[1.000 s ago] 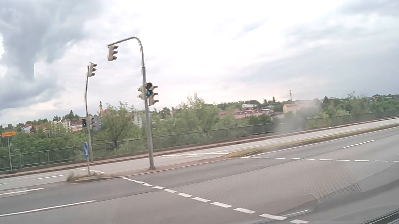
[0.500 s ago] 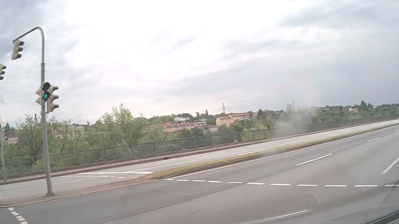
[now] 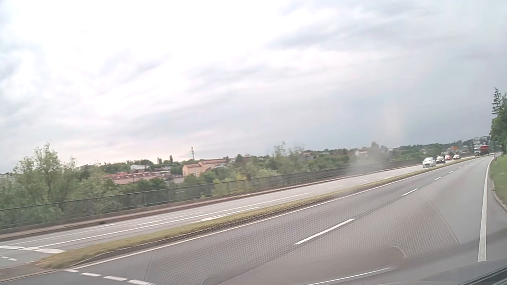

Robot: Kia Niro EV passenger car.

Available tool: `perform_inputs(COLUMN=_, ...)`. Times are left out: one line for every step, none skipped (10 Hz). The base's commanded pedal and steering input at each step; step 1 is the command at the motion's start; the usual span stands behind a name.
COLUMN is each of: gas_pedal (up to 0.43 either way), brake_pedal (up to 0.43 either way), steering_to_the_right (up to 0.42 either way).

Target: Follow the waypoints while adhering to traffic rules and regulations

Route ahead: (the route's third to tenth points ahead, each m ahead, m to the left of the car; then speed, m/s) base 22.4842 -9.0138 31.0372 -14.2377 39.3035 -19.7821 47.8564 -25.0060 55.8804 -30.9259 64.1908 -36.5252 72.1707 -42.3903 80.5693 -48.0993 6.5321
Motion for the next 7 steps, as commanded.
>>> perform_inputs(gas_pedal=0.209, brake_pedal=0.000, steering_to_the_right=0.330)
perform_inputs(gas_pedal=0.220, brake_pedal=0.000, steering_to_the_right=0.325)
perform_inputs(gas_pedal=0.240, brake_pedal=0.000, steering_to_the_right=0.317)
perform_inputs(gas_pedal=0.240, brake_pedal=0.000, steering_to_the_right=0.304)
perform_inputs(gas_pedal=0.260, brake_pedal=0.000, steering_to_the_right=0.288)
perform_inputs(gas_pedal=0.268, brake_pedal=0.000, steering_to_the_right=0.271)
perform_inputs(gas_pedal=0.268, brake_pedal=0.000, steering_to_the_right=0.242)
